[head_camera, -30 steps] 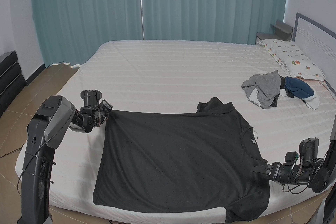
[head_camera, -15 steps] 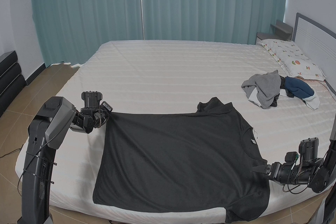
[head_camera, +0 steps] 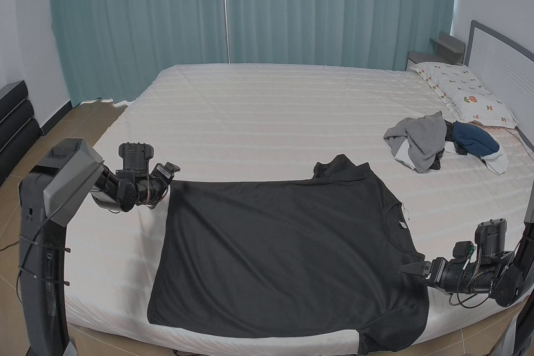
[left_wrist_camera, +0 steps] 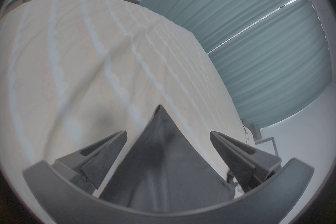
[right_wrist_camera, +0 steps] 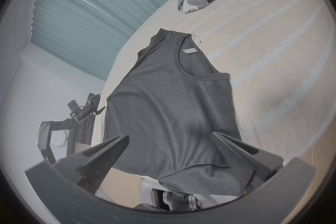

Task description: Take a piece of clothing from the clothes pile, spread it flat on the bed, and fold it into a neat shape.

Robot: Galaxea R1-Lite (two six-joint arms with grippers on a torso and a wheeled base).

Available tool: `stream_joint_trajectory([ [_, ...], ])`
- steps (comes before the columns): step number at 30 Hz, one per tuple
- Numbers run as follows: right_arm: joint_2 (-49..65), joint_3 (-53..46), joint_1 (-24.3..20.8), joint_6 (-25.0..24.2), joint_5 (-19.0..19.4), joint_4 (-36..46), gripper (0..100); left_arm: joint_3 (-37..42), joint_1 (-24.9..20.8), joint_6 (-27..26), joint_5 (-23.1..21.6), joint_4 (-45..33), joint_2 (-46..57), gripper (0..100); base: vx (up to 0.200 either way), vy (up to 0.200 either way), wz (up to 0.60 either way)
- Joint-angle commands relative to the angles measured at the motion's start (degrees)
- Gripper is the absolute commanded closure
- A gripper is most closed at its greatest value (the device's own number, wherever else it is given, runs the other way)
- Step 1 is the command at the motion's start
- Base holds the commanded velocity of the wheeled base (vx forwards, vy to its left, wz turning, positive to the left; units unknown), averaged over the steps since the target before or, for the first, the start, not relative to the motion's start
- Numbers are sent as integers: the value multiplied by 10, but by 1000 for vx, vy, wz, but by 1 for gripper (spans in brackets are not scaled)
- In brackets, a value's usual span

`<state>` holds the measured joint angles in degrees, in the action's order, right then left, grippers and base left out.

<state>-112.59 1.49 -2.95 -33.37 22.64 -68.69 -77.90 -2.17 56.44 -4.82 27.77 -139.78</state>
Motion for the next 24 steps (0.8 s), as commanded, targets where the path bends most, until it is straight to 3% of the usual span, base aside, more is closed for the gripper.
stream_joint_trajectory([
  [1, -1, -4, 0, -2, 0, 0, 0, 155, 9, 17, -59, 1, 173, 0, 0, 0, 0],
  [7, -1, -7, 0, -2, 0, 0, 0, 335, 10, 14, -123, 4, 267, 0, 0, 0, 0],
  [12, -3, -8, 0, -2, 0, 1, 0, 441, 13, 12, -162, 42, 320, 0, -200, 0, 0],
  [19, -3, -9, 0, -2, 0, 1, 0, 536, 16, -28, -188, 112, 328, 0, -200, 0, 0],
  [24, -2, -10, -2, -2, 0, 1, 0, 572, 17, -91, -201, 125, 325, 0, 0, 0, 0],
])
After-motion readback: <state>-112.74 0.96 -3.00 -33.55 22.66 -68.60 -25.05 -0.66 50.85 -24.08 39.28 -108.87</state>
